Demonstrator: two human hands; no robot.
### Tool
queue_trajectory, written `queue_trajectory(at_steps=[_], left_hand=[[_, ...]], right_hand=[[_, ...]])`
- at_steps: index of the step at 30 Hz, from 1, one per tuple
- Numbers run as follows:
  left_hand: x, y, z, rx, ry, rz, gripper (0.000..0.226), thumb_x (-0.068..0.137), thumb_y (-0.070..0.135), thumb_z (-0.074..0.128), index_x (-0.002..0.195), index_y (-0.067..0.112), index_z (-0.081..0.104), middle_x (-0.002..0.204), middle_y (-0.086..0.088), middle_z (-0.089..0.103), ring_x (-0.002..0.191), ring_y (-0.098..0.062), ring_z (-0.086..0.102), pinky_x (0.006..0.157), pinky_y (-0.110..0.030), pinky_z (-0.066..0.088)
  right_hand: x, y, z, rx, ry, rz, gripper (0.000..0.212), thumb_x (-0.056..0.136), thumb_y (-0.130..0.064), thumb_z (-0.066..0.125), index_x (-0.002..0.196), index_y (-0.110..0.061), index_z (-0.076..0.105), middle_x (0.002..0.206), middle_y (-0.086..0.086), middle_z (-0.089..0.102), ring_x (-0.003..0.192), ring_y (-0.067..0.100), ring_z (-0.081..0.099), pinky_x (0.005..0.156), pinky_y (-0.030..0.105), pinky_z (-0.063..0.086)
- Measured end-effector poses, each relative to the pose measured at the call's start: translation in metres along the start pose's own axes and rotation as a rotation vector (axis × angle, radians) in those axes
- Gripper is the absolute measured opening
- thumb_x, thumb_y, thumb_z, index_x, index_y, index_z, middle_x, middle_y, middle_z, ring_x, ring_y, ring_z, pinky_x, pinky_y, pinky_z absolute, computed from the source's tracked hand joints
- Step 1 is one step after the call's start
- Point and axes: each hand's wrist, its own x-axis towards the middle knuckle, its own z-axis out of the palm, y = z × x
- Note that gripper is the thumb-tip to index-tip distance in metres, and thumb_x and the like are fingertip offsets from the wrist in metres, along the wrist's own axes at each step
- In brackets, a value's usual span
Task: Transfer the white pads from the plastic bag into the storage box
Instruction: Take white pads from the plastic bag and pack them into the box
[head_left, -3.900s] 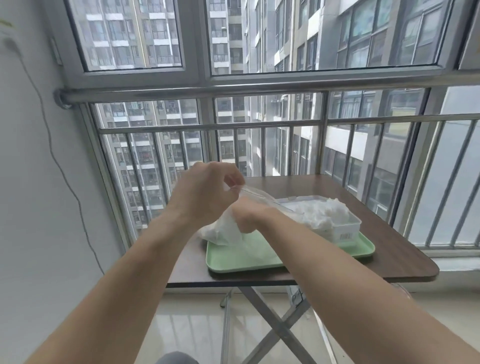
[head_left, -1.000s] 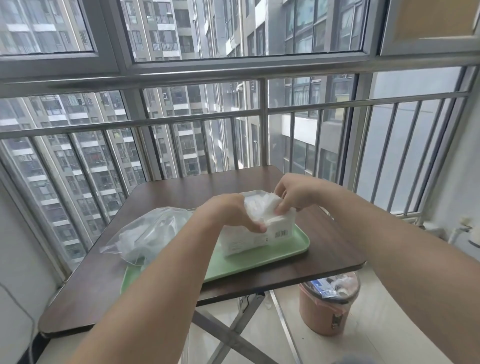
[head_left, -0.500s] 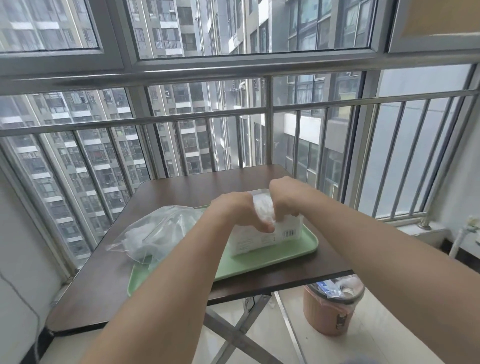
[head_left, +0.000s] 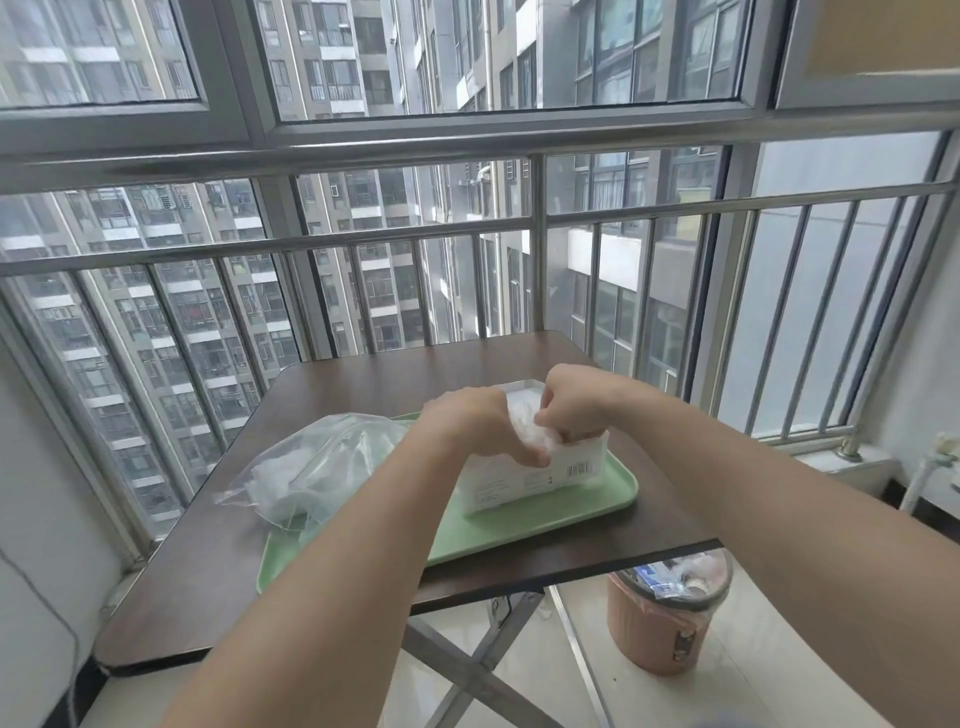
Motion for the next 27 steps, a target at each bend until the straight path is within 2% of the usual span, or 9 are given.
queue_trajectory(at_steps=[4,7,9,12,17,20,23,25,27], left_hand=[[-0.014,0.003,-0.003,0.017,0.06,0.024,0.081,0.06,0.078,0.074,0.118,0.024,0.056,0.109,0.007,0.065,0.096,-0.018,0.06,0.081,-0.033,0.051],[-0.031,0.01,-0.011,0.056,0.136,0.077,0.073,0.07,0.074,0.07,0.119,0.021,0.054,0.105,0.006,0.065,0.091,-0.018,0.06,0.072,-0.033,0.049],[-0.047,0.012,-0.024,0.007,0.184,0.145,0.068,0.077,0.07,0.067,0.124,0.021,0.056,0.11,0.004,0.066,0.093,-0.018,0.062,0.077,-0.035,0.054],[-0.077,-0.001,-0.051,-0.022,0.281,0.218,0.056,0.081,0.062,0.068,0.122,0.024,0.062,0.111,0.004,0.07,0.095,-0.017,0.066,0.085,-0.04,0.059],[-0.13,-0.051,-0.069,0.102,0.275,0.119,0.075,0.069,0.058,0.081,0.133,0.032,0.053,0.121,0.011,0.064,0.106,-0.014,0.061,0.093,-0.041,0.054],[-0.143,-0.072,-0.056,0.173,0.259,0.079,0.057,0.078,0.043,0.08,0.128,0.036,0.055,0.117,0.013,0.063,0.1,-0.01,0.058,0.09,-0.037,0.054],[-0.144,-0.092,-0.043,0.101,0.398,0.063,0.033,0.088,0.025,0.07,0.119,0.035,0.063,0.112,0.009,0.068,0.092,-0.012,0.06,0.087,-0.037,0.054],[-0.146,-0.101,-0.041,-0.043,0.543,0.06,0.022,0.091,0.018,0.064,0.108,0.032,0.07,0.102,0.006,0.073,0.085,-0.015,0.065,0.081,-0.038,0.058],[-0.151,-0.106,-0.044,-0.101,0.643,0.068,0.018,0.092,0.018,0.065,0.104,0.03,0.072,0.095,0.009,0.074,0.081,-0.014,0.067,0.077,-0.037,0.058]], right_hand=[[-0.012,0.002,-0.012,0.054,0.071,-0.02,0.023,0.09,-0.01,0.049,0.096,-0.008,0.071,0.078,0.001,0.077,0.069,0.015,0.074,0.06,0.026,0.055],[-0.023,-0.003,-0.02,0.141,0.178,-0.097,0.022,0.091,-0.011,0.05,0.094,-0.01,0.071,0.077,-0.001,0.076,0.069,0.014,0.072,0.066,0.027,0.056],[-0.032,-0.009,-0.025,0.254,0.203,-0.164,0.02,0.092,-0.012,0.052,0.09,-0.01,0.072,0.076,0.0,0.075,0.069,0.016,0.072,0.067,0.027,0.057],[-0.052,-0.023,-0.029,0.375,0.184,-0.294,0.019,0.095,-0.015,0.053,0.093,-0.008,0.071,0.077,0.003,0.074,0.065,0.014,0.071,0.058,0.022,0.052],[-0.092,-0.062,-0.02,0.588,-0.043,-0.47,0.023,0.099,-0.007,0.045,0.095,0.003,0.065,0.078,0.014,0.074,0.066,0.024,0.072,0.065,0.033,0.058],[-0.109,-0.087,0.001,0.434,-0.156,-0.531,0.025,0.099,-0.006,0.043,0.103,-0.002,0.068,0.094,0.01,0.075,0.085,0.023,0.073,0.083,0.038,0.059],[-0.117,-0.11,0.027,0.003,-0.012,-0.609,0.038,0.097,-0.005,0.04,0.122,-0.018,0.066,0.123,-0.001,0.066,0.113,0.018,0.061,0.099,0.032,0.047],[-0.121,-0.12,0.041,-0.168,-0.002,-0.592,0.054,0.092,0.004,0.036,0.137,-0.019,0.055,0.138,0.003,0.057,0.125,0.024,0.052,0.1,0.033,0.044],[-0.121,-0.125,0.053,-0.3,-0.074,-0.553,0.057,0.088,0.007,0.037,0.137,-0.016,0.053,0.134,0.009,0.057,0.116,0.029,0.057,0.089,0.037,0.049]])
